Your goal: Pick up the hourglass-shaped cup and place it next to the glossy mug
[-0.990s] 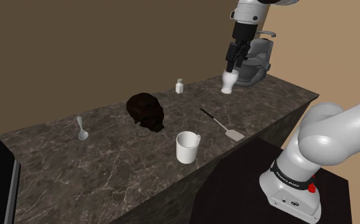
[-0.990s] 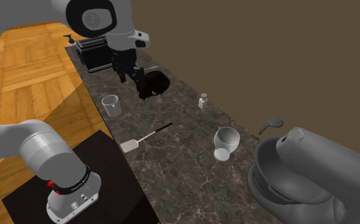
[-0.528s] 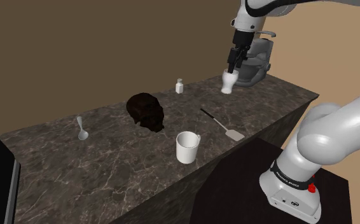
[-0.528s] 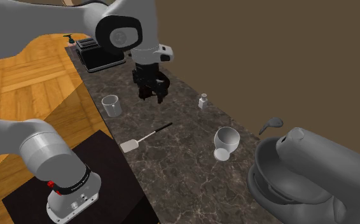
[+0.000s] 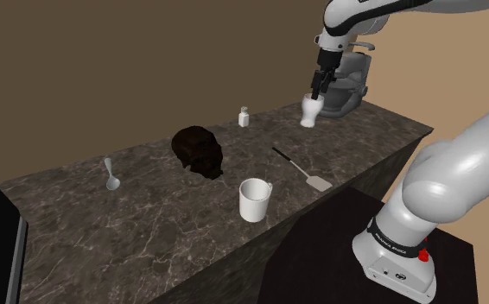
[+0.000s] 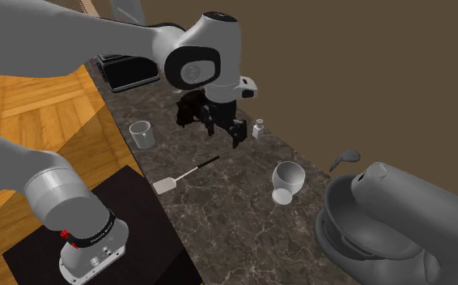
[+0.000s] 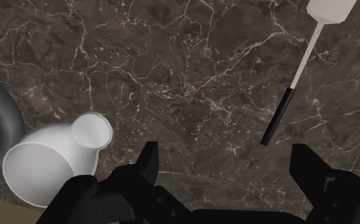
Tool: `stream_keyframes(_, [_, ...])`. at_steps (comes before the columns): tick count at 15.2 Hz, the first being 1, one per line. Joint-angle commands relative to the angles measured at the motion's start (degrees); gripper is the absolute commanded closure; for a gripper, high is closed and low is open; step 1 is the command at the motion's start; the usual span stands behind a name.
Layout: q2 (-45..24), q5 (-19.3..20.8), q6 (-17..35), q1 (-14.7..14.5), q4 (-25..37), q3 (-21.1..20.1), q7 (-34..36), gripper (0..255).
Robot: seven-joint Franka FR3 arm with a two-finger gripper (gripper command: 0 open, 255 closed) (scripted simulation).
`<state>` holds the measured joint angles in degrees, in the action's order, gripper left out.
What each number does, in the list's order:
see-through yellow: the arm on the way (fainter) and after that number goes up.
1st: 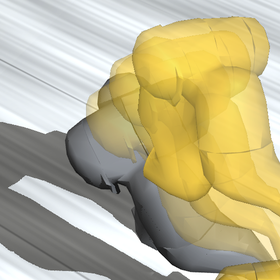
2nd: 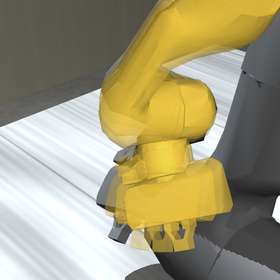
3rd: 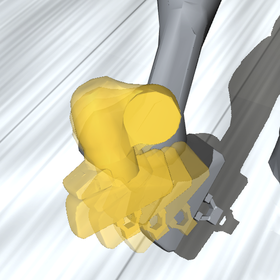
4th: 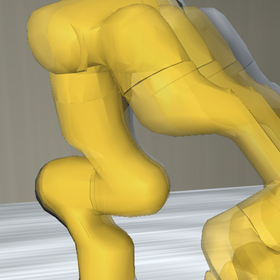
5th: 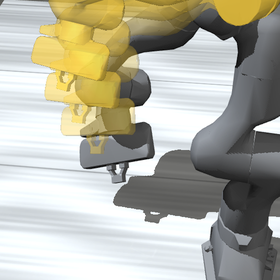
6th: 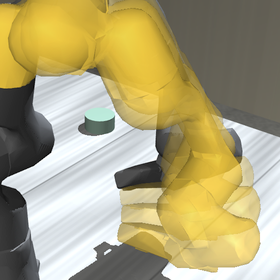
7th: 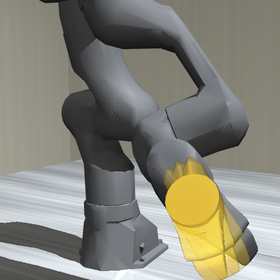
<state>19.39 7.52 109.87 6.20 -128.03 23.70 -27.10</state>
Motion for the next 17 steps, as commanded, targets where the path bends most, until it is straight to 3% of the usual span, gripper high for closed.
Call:
stream_keyframes(1, [-3.7, -0.6, 1.3, 0.1, 2.6, 1.9, -2.7, 0])
stream_keyframes(10, [-22.5, -8.6, 6.4, 2.6, 15.5, 8.8, -16.9, 0])
stream_keyframes(17, [-38.8, -17.8, 6.1, 9.3, 30.3, 9.4, -27.1, 0])
